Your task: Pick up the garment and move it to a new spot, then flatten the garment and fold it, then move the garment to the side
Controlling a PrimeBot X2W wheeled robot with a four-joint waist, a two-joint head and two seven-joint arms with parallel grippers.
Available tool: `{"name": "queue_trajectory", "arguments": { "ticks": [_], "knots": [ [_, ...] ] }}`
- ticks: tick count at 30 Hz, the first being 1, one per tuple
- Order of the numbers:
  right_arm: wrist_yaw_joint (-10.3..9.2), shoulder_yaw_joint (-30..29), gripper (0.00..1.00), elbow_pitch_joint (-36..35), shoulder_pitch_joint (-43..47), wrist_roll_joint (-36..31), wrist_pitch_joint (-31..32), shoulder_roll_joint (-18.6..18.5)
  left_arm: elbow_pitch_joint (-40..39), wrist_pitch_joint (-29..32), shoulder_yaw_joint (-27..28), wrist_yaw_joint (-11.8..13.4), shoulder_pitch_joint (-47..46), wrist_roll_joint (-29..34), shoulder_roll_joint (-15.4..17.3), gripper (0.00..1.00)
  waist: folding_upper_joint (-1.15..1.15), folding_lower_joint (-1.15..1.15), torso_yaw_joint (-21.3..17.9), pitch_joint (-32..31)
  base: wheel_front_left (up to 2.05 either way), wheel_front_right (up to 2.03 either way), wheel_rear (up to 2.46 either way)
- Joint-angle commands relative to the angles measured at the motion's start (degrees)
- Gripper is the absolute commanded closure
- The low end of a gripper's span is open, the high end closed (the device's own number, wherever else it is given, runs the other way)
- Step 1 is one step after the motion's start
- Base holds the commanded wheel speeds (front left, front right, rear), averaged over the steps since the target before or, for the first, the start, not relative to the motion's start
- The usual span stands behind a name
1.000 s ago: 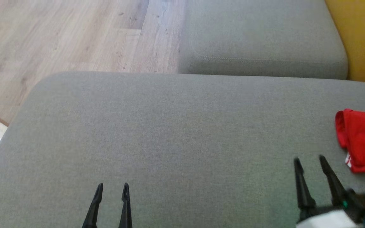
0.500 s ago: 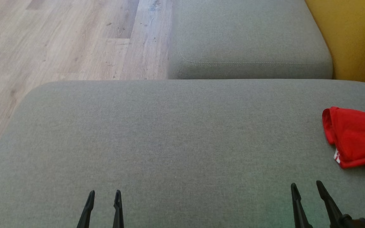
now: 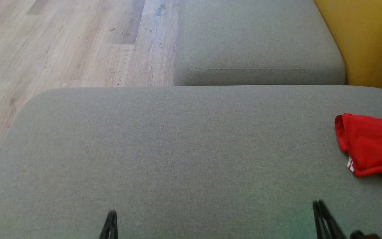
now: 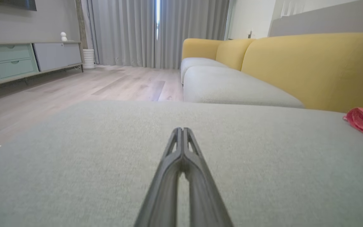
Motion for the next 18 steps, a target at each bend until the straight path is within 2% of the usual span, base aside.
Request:
{"name": "queue_trajectory", "arguments": {
  "ticks": [1,18],
  "knots": [
    [0.0,0.08,1.0,1.55,0.04,0.09,0.09,0.01,1.36,0.01,0.0,-0.01,0.28,-0.08,0.0,1.0,0.0,0.0,-0.01,0.01,0.0,0.0,0.0],
    [-0.01,-0.09,1.0,3.2,-3.27,12.13,2.07,-0.71,2.82,2.02,1.4,-1.2,-2.53,-11.87,0.63,1.0,0.0,0.0,-0.73,1.03,0.0,0.0,0.0]
  ]
}}
